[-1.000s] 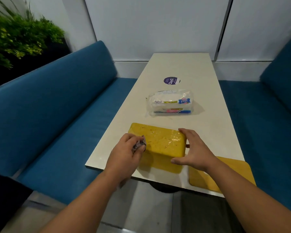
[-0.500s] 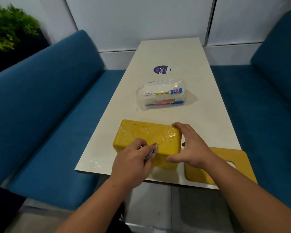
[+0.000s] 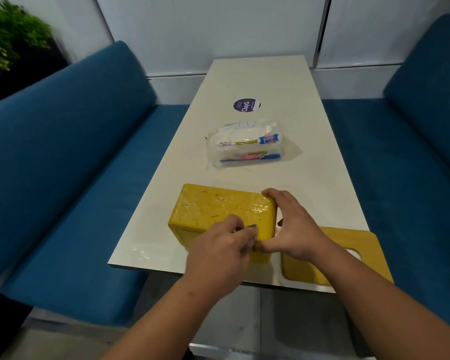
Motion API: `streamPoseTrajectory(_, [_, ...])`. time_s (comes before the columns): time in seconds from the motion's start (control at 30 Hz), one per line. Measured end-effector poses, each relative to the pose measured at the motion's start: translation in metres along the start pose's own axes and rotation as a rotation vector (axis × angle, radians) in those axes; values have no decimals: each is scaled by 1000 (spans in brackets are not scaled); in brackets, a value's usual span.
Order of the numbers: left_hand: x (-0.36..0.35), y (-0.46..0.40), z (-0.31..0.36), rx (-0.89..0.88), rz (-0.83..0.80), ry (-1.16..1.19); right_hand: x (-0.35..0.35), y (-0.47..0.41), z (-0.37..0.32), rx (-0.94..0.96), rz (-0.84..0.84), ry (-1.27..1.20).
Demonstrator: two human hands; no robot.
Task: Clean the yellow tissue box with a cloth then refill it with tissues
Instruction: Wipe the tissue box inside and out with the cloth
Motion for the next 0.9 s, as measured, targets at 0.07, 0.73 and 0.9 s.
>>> streamPoseTrajectory(0.07, [-6,-1,8,-23,-29,-5,2,0,-1,3,12,-7])
streamPoseTrajectory(0.73, [30,8,-70,181,73,-110,-2,1,0,-5,-35,60])
streamPoseTrajectory(0.9, [22,13,-65,137,55,-63,-2,0,1,-1,-34,49])
Point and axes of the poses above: each hand's wrist, its own y-axis away from the middle knuckle, its own x-axis out of the back of the hand, z = x × y, the point moved 9 cm from there along -y, towards the middle knuckle, and after that the axes turned 14 degrees about z, right-handed, at the moved point
